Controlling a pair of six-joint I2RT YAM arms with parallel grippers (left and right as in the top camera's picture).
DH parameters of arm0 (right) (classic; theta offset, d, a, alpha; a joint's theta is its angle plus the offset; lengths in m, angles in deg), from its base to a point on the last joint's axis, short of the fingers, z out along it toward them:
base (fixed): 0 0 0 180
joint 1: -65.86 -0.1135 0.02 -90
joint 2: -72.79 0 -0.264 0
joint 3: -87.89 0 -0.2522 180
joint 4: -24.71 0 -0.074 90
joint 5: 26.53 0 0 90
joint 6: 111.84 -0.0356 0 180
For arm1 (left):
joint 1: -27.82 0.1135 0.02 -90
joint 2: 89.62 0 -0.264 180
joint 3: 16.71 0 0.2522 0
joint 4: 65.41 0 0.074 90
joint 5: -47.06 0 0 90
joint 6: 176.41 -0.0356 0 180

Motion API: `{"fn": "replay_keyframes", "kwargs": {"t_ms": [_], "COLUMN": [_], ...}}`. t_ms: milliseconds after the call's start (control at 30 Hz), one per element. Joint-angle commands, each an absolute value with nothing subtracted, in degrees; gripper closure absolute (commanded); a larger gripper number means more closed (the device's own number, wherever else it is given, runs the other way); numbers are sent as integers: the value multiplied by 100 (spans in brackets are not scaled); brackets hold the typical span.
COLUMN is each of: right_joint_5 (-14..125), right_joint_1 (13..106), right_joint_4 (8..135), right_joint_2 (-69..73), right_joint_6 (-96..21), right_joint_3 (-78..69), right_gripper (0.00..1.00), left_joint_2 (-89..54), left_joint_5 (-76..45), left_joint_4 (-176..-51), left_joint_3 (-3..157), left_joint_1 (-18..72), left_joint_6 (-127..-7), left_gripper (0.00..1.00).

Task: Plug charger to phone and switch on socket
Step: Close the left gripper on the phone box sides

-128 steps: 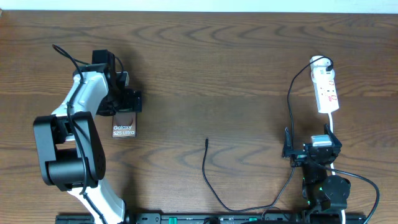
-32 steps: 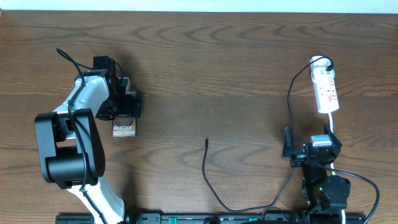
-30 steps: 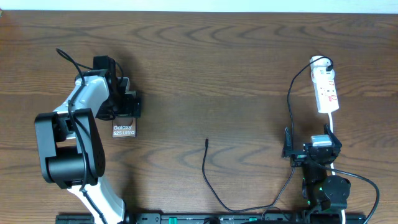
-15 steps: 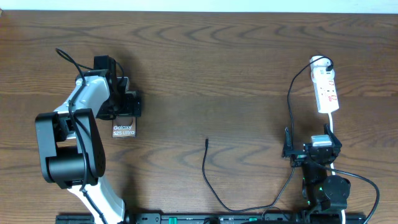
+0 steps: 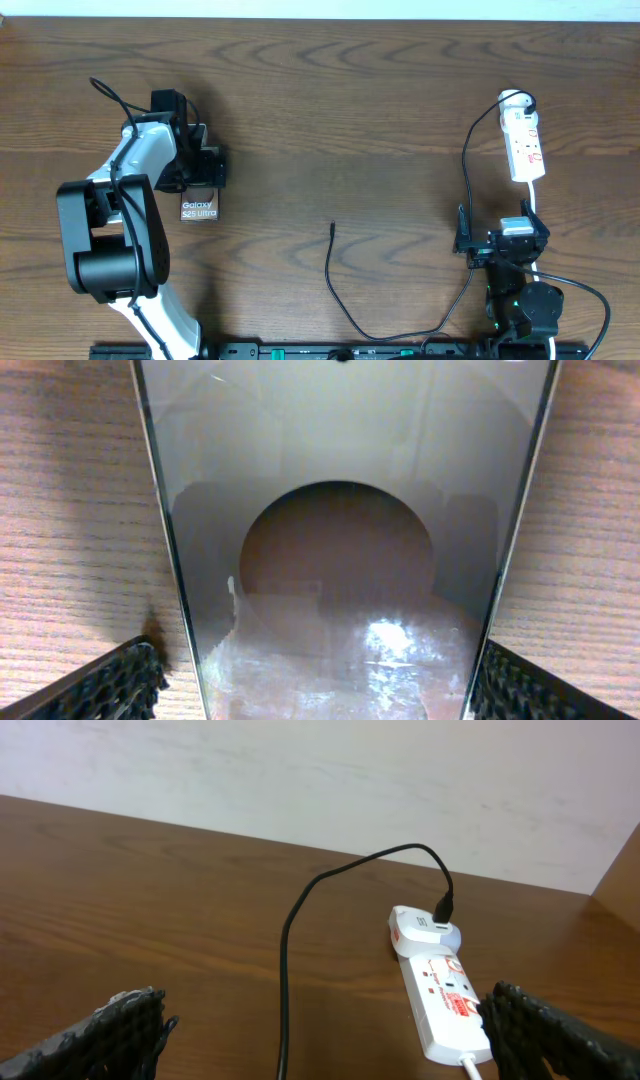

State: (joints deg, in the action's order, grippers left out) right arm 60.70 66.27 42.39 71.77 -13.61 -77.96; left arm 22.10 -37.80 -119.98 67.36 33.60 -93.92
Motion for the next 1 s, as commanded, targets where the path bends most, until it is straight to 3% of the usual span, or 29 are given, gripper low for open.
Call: {"fn": "replay_keyframes", "kwargs": {"t_ms": [0, 967], "right_joint_5": [6097, 6097], "right_joint_1": [6598, 6598], "right_joint_4": [4263, 4263], "right_joint_2": [7199, 7199], "right_joint_6": [-1300, -1298], "right_joint_3": [-7803, -7803], "right_gripper": [1, 1], "left_joint_2": [2531, 2531], "left_joint_5": [-3312, -3310], "left_joint_4": [-11998, -11784], "left_joint_3": [6465, 6205], "left_joint_1": [3325, 3325], "left_joint_6": [-9387, -9385], "left_gripper": [8, 8]}}
